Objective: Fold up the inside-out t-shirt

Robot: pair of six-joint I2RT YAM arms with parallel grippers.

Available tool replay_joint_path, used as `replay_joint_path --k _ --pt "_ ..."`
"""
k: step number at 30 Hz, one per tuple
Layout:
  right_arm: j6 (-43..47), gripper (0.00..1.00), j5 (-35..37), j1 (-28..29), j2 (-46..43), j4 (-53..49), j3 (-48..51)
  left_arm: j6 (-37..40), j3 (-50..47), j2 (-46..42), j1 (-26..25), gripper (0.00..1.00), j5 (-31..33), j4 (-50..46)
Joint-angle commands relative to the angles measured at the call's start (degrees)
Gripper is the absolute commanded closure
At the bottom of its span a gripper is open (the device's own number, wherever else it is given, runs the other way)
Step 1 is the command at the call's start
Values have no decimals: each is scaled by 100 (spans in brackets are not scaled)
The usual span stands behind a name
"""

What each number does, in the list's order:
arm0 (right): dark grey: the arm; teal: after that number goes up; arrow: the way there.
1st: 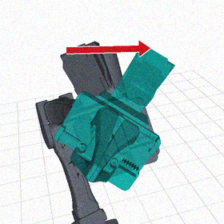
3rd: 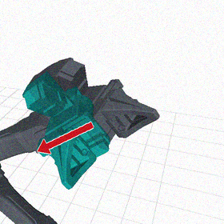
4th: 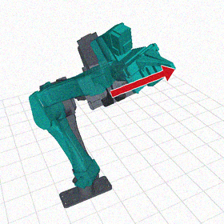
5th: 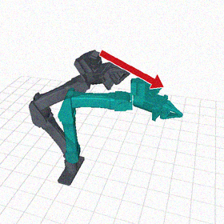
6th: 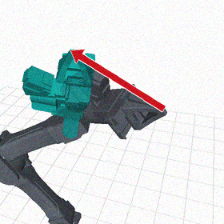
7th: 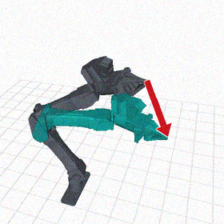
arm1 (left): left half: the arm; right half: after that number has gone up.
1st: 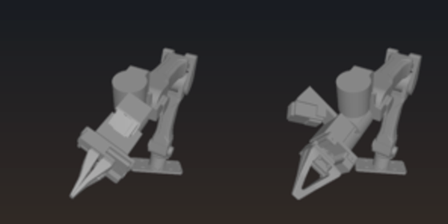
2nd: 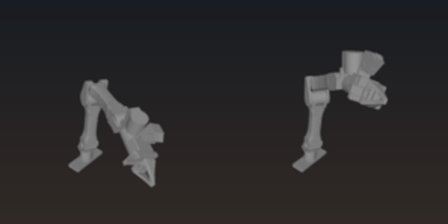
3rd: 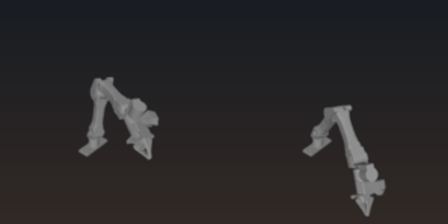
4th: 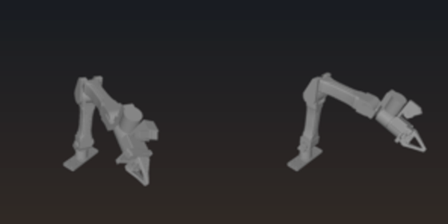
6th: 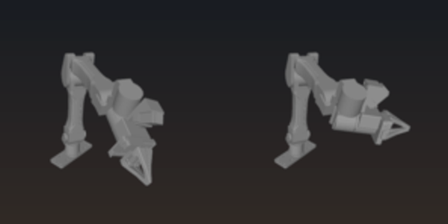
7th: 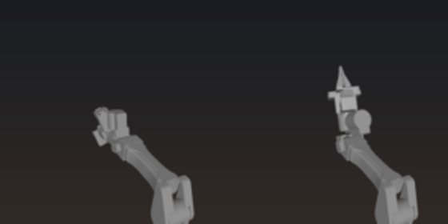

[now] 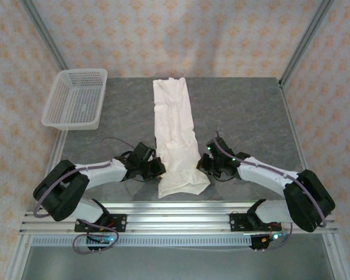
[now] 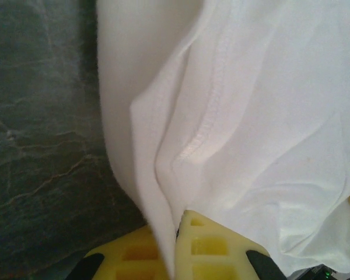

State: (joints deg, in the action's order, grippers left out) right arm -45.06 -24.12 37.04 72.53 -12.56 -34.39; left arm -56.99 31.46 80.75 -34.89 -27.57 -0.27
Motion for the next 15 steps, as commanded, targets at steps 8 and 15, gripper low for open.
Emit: replay_joint_path --k 8,15 --pt "-653 100 381 520 -1388 377 1258 580 -352 -1459 -69 100 464 -1620" --pt "-166 100 1277 811 -1700 -494 68 637 170 -2158 -55 100 841 -2050"
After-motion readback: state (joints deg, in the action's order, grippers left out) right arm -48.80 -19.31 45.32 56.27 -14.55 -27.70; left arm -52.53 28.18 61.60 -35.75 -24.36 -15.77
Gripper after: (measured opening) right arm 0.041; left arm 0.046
